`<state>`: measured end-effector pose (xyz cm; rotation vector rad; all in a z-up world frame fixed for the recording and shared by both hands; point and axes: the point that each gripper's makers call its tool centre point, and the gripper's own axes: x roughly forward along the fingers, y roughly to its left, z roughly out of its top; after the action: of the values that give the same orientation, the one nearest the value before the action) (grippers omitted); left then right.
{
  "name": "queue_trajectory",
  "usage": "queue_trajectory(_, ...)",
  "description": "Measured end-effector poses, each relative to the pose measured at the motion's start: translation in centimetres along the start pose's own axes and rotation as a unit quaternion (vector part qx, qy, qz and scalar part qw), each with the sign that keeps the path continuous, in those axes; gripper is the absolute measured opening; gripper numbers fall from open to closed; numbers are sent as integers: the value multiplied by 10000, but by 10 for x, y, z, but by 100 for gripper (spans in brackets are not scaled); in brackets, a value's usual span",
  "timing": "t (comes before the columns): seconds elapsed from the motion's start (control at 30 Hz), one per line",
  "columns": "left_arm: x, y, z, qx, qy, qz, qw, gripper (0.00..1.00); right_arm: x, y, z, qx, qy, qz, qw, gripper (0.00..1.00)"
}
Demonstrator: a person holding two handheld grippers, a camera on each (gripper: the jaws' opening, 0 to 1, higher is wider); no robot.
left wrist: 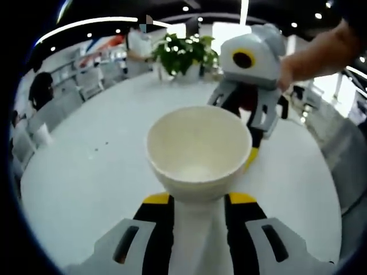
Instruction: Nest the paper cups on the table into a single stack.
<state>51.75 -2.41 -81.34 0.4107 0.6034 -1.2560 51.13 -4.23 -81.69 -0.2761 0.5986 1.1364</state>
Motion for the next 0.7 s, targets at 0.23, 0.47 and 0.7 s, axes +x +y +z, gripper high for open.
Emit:
queue_trajectory(0.23, -1, 2, 2, 14, -35, -1, 10000, 33, 0, -2, 2, 2, -56, -23, 10000, 31)
queue_trajectory(0.47, -6, 12, -7, -282, 7, 543, 9981, 77, -5, -9, -10, 93, 176, -280, 9994, 75)
queue_trajectory(0.7, -34, 19, -8, -706, -411, 980, 9918, 98, -31, -13, 6, 206, -270, -762, 9965, 97)
